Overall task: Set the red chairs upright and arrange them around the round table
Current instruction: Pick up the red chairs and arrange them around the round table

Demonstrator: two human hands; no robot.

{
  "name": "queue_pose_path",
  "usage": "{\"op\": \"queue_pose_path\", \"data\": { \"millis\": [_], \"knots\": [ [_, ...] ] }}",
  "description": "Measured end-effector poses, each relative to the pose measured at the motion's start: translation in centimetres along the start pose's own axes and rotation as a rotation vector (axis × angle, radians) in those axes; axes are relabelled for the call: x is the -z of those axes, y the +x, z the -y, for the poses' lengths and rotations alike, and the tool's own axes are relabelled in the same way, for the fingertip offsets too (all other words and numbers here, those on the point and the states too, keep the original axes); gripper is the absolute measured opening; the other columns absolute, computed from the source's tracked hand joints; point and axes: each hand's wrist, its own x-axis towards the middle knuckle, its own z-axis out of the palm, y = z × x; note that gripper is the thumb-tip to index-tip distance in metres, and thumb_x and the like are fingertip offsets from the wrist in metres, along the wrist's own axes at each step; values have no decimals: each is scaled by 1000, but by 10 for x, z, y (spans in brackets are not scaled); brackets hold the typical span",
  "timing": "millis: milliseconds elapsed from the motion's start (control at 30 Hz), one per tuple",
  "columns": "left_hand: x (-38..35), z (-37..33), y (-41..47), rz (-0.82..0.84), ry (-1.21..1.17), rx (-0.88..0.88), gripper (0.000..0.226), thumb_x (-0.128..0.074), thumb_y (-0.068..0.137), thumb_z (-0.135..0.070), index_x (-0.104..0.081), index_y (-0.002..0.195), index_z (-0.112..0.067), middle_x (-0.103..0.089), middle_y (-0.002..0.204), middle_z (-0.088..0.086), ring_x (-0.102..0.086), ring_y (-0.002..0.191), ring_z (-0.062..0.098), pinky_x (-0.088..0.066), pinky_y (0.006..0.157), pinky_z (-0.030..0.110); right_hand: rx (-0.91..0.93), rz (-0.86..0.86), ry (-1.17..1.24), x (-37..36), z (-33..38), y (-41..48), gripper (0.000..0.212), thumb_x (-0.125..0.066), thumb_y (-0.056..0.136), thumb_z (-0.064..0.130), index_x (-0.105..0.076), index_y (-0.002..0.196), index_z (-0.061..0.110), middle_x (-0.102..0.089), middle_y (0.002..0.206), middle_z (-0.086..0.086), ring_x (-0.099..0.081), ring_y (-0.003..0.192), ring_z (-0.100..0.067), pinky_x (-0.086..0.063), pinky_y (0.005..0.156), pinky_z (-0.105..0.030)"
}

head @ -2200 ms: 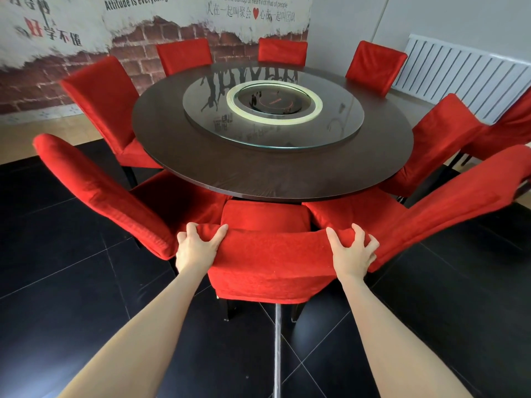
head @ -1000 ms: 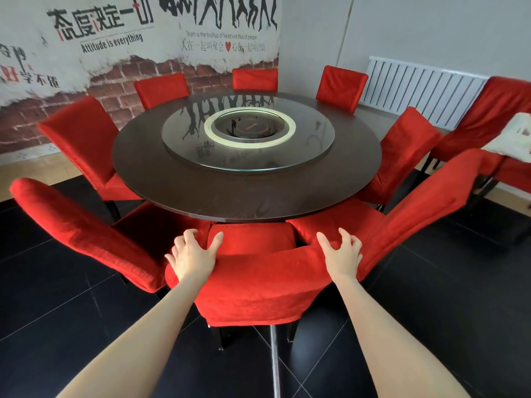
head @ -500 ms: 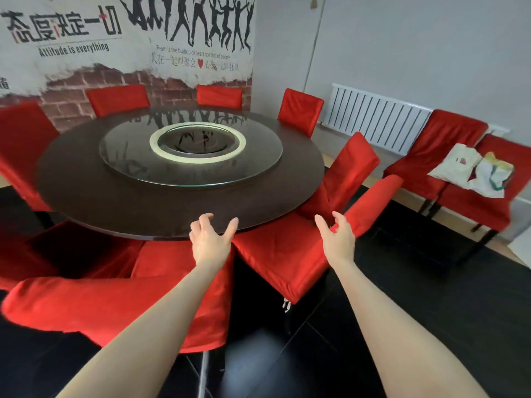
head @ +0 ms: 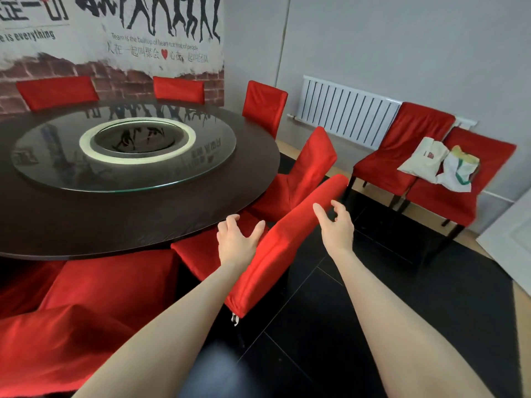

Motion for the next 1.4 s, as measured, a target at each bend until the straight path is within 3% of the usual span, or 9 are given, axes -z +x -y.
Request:
{"op": "queue_pose_path", "data": {
  "millis": [267,467,733,967,1133,1400],
  "knots": [
    [-126,-38,55,-39,-18,73,65,-63,86,-54,-45,134,-14,-42,137,9,-41,128,26,-37,101,38,-4,88,-18,24,-46,131,65,-58,91,54,-42,145,22,-42,149,-3,-40,135,-25,-37,110,-48],
    [-152,-45,73,-102,35,111,65,-64,86,-54,-45,133,-14,-43,137,9,-41,129,24,-36,100,36,-5,145,-28,32,-68,192,66,-60,90,54,-43,145,21,-42,148,-2,-39,136,-26,-37,110,-48],
    [-181,-45,80,-315,171,197,69,-63,84,-58,-45,134,-13,-45,136,7,-45,127,24,-40,99,38,57,312,-83,26,-106,282,69,-60,88,58,-42,145,24,-27,157,-1,-16,144,-27,-35,107,-51],
    [-211,-57,58,-587,324,384,70,-60,85,-61,-48,132,-10,-49,132,13,-50,121,33,-39,99,47,135,491,-132,27,-125,340,73,-59,87,59,-40,147,23,-23,160,-3,-13,145,-28,-29,110,-50],
    [-236,-54,32,-707,191,529,72,-64,85,-56,-43,137,-11,-39,142,14,-36,130,35,-37,101,50,172,619,-122,25,-132,362,74,-61,86,59,-39,148,24,-23,160,-1,-15,144,-29,-29,110,-51],
    [-241,-57,40,-756,91,640,85,-69,83,-53,-32,147,-12,-30,150,14,-28,137,38,-30,110,49,146,698,-137,3,-135,382,76,-67,82,58,-42,146,25,-26,157,-1,-22,141,-33,-35,105,-51]
  ]
}}
